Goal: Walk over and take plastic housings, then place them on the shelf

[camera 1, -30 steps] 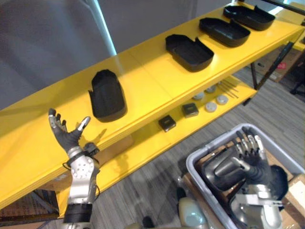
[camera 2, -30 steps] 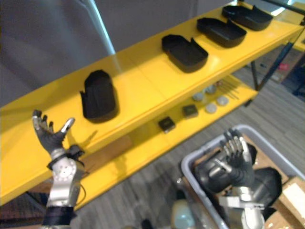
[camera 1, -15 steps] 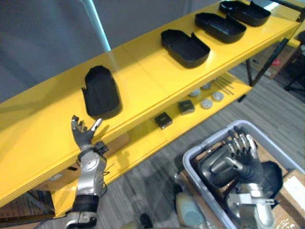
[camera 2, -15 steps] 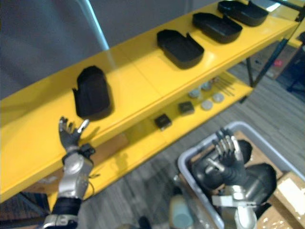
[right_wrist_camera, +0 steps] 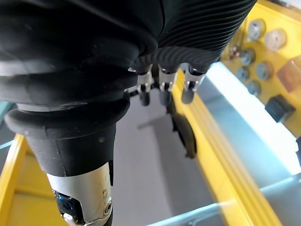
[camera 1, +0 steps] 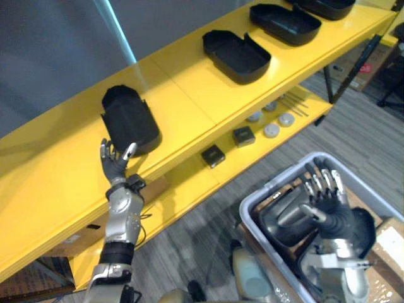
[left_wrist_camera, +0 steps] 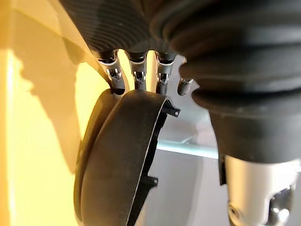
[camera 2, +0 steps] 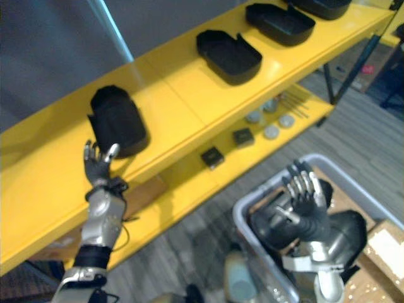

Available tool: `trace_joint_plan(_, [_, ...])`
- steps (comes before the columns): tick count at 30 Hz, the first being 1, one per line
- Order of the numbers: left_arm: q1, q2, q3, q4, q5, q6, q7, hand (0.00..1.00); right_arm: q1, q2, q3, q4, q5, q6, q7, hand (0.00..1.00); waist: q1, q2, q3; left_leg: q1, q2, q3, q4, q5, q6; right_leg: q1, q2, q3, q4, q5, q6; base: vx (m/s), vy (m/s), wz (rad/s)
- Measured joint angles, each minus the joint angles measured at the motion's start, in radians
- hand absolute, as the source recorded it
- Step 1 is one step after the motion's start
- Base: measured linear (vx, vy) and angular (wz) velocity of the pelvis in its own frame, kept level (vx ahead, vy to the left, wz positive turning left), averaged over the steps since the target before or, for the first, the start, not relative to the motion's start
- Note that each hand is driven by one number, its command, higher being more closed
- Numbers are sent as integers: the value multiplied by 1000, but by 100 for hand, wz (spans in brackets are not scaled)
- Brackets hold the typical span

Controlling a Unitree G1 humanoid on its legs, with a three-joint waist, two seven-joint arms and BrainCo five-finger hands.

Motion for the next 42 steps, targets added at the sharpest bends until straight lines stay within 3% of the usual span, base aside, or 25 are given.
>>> trace_joint_plan(7, [0,-5,-15,0,-14,0,5,0,2,-1,0,0,0,0,10,0,-5,1,0,3,4,13,19,-2,4,4,1,4,8,-11,-7,-1,-8,-2])
trace_joint_plan(11, [10,-24,-6,0,-39,-3,31,0,10,-4,0,0,1,-3,65,0,-4,7,1,25,6,9,21,-7,11,32,-2,-6,8,-20,-4,-13,-1,2])
trace_joint_plan(14, [64,-41,12,-14,-37,-40,52,0,10,-9,7,-11,0,-23,96,0,-3,9,0,24,6,8,20,-9,15,33,-5,-11,11,-20,-4,-4,-1,1])
trace_joint_plan(17, [232,-65,15,-133,-21,-95,84,0,22,-8,19,-69,0,-48,115,0,3,9,0,23,10,-15,23,-9,15,47,-10,-36,9,-25,-7,14,-25,23])
trace_joint_plan(19, [405,-93,9,-303,25,-145,93,0,40,-7,20,-103,1,-52,114,0,29,11,-2,29,15,-54,22,-9,15,73,-16,-71,-3,-31,-8,11,-30,42])
trace_joint_plan(23, [631,-119,12,-523,98,-176,91,0,47,-3,21,-120,1,-50,112,0,84,25,-17,37,17,-123,18,-9,15,125,-27,-124,-34,-28,-3,14,-12,44])
trace_joint_plan(28, [757,-128,47,-556,123,-163,80,0,8,-4,19,-112,1,-44,108,0,143,42,-42,33,1,-224,-4,-9,16,177,-36,-177,-98,-9,13,-3,14,36])
trace_joint_plan(30, [786,-135,60,-554,123,-136,39,0,-42,-4,22,-103,-1,-35,100,0,156,40,-43,19,1,-264,-2,-9,17,207,-37,-204,-153,21,11,-28,47,26])
trace_joint_plan(33, [797,-134,60,-529,123,-92,-7,0,-82,-15,46,-65,-46,26,82,0,173,21,-51,14,0,-289,-13,-7,17,243,-37,-229,-219,59,18,-21,35,23])
trace_joint_plan(35, [803,-134,54,-444,128,-56,-31,0,-123,-35,96,8,-93,99,56,0,199,-5,-74,-1,1,-305,-15,-4,15,263,-34,-245,-276,90,22,15,39,21])
trace_joint_plan(37, [806,-134,46,-345,153,-37,-33,0,-159,-44,121,71,-120,155,28,0,204,-25,-85,-9,-4,-325,-17,2,15,287,-35,-263,-322,113,28,24,37,29])
trace_joint_plan(42, [808,-133,43,-51,178,-40,-39,0,-265,-65,156,227,-119,270,0,0,236,-41,-95,-13,-14,-341,-17,4,17,343,-38,-284,-419,167,36,37,55,13])
